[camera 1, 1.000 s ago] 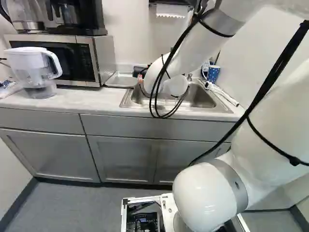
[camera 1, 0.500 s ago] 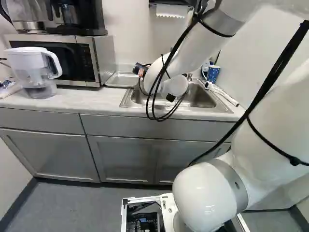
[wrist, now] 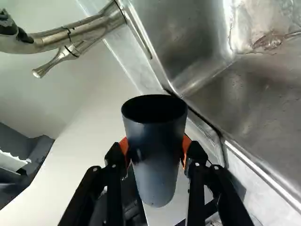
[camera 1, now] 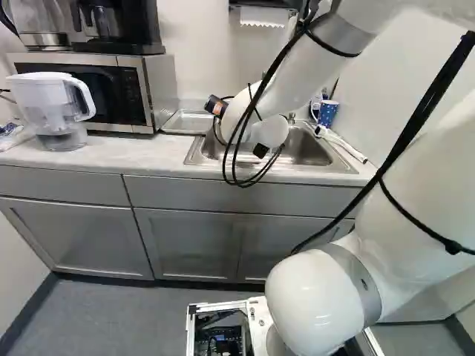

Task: Rinse the cup and place it in the tray

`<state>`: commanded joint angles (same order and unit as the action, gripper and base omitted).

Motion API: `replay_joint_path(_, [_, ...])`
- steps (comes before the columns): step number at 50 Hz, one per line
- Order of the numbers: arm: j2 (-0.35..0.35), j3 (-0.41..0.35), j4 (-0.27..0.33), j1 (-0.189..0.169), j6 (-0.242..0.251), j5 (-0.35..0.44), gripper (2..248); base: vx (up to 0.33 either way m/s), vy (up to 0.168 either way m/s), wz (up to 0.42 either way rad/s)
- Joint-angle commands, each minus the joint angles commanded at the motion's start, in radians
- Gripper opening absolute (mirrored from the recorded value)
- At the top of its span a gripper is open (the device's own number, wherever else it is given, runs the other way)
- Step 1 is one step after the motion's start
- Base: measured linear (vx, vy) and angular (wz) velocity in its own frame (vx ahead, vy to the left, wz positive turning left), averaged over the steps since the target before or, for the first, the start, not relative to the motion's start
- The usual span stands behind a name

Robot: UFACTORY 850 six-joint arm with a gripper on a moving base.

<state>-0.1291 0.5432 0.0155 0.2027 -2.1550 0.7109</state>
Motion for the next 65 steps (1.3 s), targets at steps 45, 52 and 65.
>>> replay_joint_path(45, [0.0,0.0,0.0,0.0,0.159,0.0,124,0.0,0.0,0.0])
replay_joint_path(52, [0.0,0.0,0.0,0.0,0.232,0.0,124,0.0,0.0,0.0])
replay_joint_path(65, [0.0,0.0,0.0,0.0,0.368,0.0,124,0.0,0.0,0.0])
